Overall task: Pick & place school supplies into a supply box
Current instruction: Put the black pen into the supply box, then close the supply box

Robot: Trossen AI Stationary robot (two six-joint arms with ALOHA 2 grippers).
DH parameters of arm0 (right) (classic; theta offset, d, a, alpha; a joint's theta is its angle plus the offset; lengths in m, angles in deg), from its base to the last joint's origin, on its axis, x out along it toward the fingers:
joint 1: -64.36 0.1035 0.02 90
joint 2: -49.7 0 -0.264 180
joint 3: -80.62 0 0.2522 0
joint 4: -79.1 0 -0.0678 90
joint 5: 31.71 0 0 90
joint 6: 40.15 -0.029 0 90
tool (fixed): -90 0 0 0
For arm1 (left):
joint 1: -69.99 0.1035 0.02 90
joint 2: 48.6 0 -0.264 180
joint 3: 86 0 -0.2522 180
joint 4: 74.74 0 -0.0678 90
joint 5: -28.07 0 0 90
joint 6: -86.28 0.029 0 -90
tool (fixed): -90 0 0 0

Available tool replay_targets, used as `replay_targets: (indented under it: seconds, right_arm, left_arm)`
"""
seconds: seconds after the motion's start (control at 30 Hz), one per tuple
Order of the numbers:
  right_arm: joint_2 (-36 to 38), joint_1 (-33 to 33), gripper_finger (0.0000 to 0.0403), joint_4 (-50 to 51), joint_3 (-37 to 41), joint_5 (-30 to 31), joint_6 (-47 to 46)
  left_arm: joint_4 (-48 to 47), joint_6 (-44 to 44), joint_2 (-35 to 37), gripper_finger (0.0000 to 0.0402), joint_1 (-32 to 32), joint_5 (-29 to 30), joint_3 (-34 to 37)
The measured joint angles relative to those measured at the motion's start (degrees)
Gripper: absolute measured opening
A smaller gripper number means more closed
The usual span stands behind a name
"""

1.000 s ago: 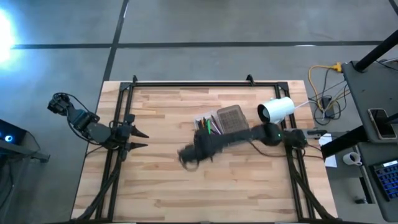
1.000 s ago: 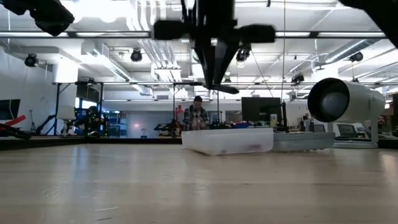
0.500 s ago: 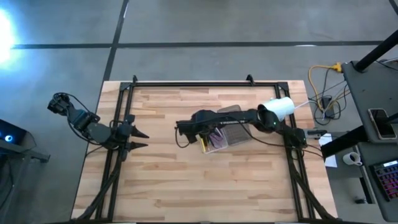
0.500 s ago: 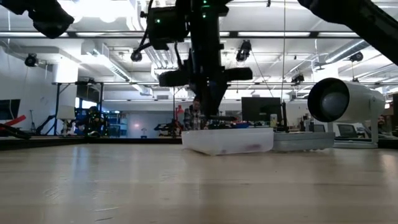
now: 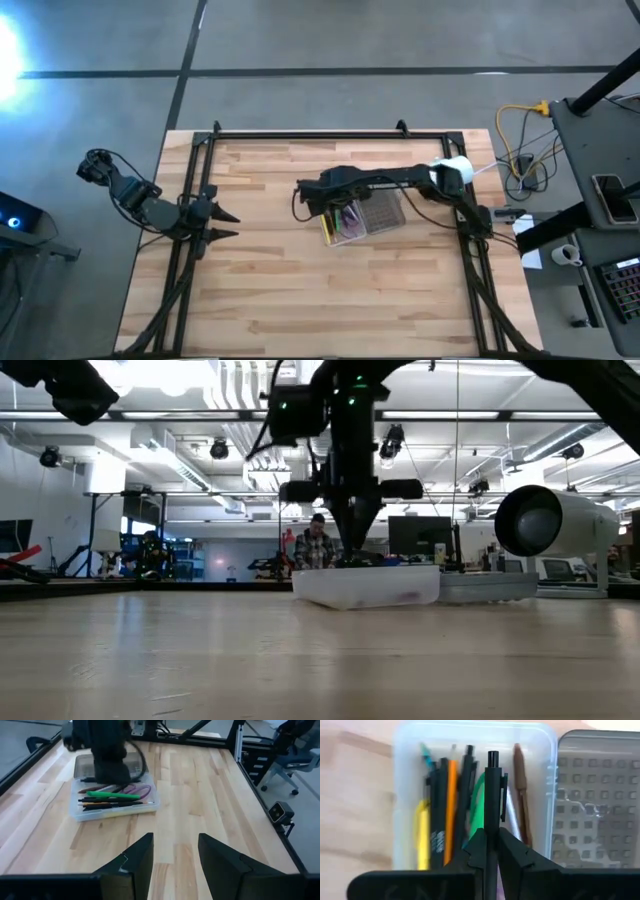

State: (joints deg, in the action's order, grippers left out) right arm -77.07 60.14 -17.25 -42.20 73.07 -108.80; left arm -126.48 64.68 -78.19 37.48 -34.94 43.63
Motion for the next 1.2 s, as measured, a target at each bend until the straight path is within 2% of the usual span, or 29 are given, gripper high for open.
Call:
replay_targets:
  seconds: [0.13,0.37,0.57,0.73,0.93,1.07,1.2]
  right_arm:
    - [3.80,0.16,0.0037,-4.02,3.65,0.10,-0.07]
    - [5.37,0.34,0.0137,-5.36,6.54,-1.05,-0.39]
    - [5.63,3.56,0.0193,-0.47,3.71,3.98,-2.47]
    - [6.41,7.19,0.0197,4.93,2.90,2.21,-6.29]
    - [9.67,14.77,0.0166,4.63,5.96,1.41,-18.33]
    - [11.79,21.43,0.0147,5.61,8.00,2.07,-31.01]
    - [13.58,28.46,0.0139,9.92,11.15,1.45,-50.79]
  left_arm:
    - [0.02,0.00,0.00,0.0141,0.00,0.02,0.39]
    - [0.07,0.00,0.00,0.0141,0.02,0.03,0.50]
    - [0.36,-0.19,0.00,0.0141,0.02,0.13,0.50]
    - [0.40,-3.55,-0.46,0.0141,0.02,0.15,1.16]
    - [0.42,-10.07,-3.59,0.0141,0.04,0.15,4.30]
    - [0.95,-11.74,-6.03,0.0141,0.04,0.14,5.12]
    - [2.58,-11.76,-7.71,0.0141,0.05,0.11,4.84]
